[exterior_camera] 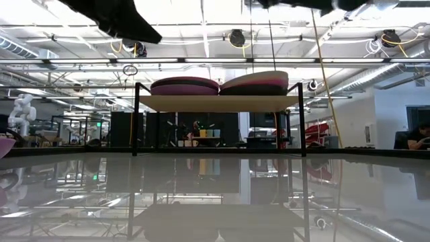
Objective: Place and stack plates onto a shelf
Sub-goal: Stack the purple plate on top of the pink plate on the shelf
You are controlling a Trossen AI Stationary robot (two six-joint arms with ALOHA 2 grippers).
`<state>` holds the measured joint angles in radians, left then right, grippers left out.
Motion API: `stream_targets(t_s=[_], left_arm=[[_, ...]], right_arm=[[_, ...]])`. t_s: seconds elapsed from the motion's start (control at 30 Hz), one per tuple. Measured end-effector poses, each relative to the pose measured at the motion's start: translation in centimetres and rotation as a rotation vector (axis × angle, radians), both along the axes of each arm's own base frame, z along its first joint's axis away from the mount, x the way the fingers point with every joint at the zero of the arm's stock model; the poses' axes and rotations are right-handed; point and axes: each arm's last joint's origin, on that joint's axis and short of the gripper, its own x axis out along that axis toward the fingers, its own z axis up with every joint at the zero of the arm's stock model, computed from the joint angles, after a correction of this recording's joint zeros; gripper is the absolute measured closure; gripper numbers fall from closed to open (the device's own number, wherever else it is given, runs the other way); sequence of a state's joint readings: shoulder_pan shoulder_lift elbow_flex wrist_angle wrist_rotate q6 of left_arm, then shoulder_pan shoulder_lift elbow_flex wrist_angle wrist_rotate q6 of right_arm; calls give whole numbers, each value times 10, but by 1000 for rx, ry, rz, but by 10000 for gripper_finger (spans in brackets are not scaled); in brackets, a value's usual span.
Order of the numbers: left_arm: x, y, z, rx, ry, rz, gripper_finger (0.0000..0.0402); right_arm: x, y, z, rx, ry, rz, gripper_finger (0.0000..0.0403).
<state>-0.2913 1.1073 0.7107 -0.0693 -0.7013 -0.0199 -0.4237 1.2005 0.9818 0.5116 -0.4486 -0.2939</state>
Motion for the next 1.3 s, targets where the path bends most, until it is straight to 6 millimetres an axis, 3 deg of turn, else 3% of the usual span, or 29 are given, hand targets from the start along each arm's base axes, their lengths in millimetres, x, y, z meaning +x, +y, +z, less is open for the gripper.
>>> stream_targets(t_s=[0.33, 0.5, 0.7, 1.03, 1.3], left_arm=[[18, -11, -11, -111, 233, -193, 264], [16, -14, -14, -180, 274, -266, 264], [13, -16, -26, -254, 391, -284, 264], [22, -25, -52, -320, 541, -357, 264], [34, -32, -41, -283, 604, -400, 264]], right_arm=[[-59, 30, -56, 108, 8, -248, 284], [-75, 34, -93, 202, -36, -327, 284], [-84, 38, -115, 231, -87, -313, 284], [-86, 38, -123, 268, -92, -302, 284], [-87, 39, -122, 276, -106, -296, 284]])
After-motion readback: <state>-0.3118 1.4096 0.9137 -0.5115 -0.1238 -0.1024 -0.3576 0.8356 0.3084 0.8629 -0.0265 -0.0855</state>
